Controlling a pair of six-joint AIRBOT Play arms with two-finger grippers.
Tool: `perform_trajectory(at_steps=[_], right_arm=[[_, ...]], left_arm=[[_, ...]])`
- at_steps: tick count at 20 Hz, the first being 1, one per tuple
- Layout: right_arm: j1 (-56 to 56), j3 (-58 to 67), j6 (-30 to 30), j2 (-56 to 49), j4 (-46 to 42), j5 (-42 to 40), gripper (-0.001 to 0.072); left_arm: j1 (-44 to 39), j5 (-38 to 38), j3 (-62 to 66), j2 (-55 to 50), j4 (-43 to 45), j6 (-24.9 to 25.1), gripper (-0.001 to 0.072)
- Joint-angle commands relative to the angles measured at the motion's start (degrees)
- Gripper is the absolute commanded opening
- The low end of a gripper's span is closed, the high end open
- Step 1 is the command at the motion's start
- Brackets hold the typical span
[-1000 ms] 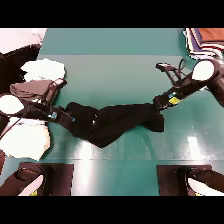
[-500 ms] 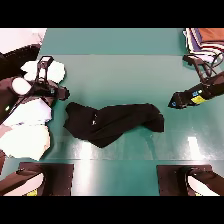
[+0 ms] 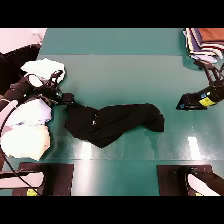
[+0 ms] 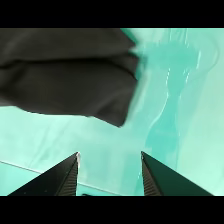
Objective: Fold the shirts.
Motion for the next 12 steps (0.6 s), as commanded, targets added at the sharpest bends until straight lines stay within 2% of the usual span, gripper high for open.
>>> perform_trajectory(at_steps=[1,2,3,6,12], right_arm=[[-3.9,-5.6,0.0,0.0,0.7,-2.6,0.0463],[-5.2,-7.6,-0.1,-0.1,2.7,-4.7,0.0529],[-6.7,-9.0,-0.4,-0.7,4.6,-6.4,0.0561],[-8.5,-11.8,-2.6,-6.0,11.1,-10.0,0.0560],[-2.4,-12.2,-5.6,-18.9,20.5,-16.5,0.0559]], left_arm=[[0.2,-1.5,0.3,-1.1,-0.8,2.2,0.0131],[0.2,-1.1,0.5,-1.1,-0.8,2.3,0.0026],[0.2,-1.0,1.3,-1.1,-0.8,2.2,0.0025],[0.2,-2.1,5.8,-1.1,-0.8,1.9,0.0024],[0.2,-4.5,11.8,-1.1,-0.8,1.9,0.0025]])
